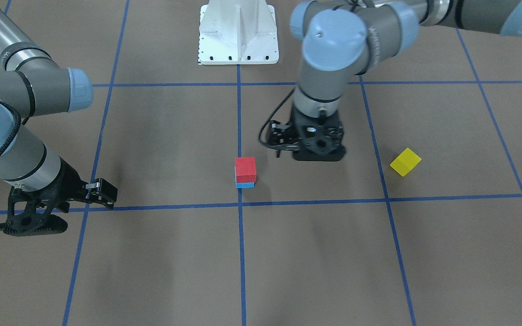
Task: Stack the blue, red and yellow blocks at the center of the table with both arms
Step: 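Move the left gripper back to the yellow cube and grasp it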
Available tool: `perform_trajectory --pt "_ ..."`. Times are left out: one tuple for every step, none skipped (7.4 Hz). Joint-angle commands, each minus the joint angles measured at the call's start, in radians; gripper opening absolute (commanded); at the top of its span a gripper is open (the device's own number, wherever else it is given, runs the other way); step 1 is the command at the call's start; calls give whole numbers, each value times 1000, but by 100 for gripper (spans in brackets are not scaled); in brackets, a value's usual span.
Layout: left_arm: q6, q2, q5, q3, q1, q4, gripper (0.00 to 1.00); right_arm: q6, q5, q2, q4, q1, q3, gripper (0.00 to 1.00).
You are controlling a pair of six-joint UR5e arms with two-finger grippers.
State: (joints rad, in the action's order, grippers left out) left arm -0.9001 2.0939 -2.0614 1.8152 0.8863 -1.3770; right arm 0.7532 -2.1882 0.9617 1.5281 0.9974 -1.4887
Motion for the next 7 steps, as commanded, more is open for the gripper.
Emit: perform_trajectory --pt "-104 -165 -2 13 34 -38 100 0 7 3 0 -5 2 99" --pt "-234 -223 -2 -17 33 -186 100 0 7 3 -2 -5 2 99" --pt "-350 -254 1 -127 23 -408 100 0 7 2 -2 -6 1 99" --pt "-352 -245 4 -242 20 -513 100 0 7 2 -2 -6 -1 99" --pt "-350 -242 6 -261 20 -516 100 0 7 0 -2 -6 -1 99" --pt "-349 -251 0 -243 20 -513 100 0 7 0 -2 -6 -2 99" --pt "-347 -256 -9 -220 23 -507 100 0 7 0 0 -6 -5 99"
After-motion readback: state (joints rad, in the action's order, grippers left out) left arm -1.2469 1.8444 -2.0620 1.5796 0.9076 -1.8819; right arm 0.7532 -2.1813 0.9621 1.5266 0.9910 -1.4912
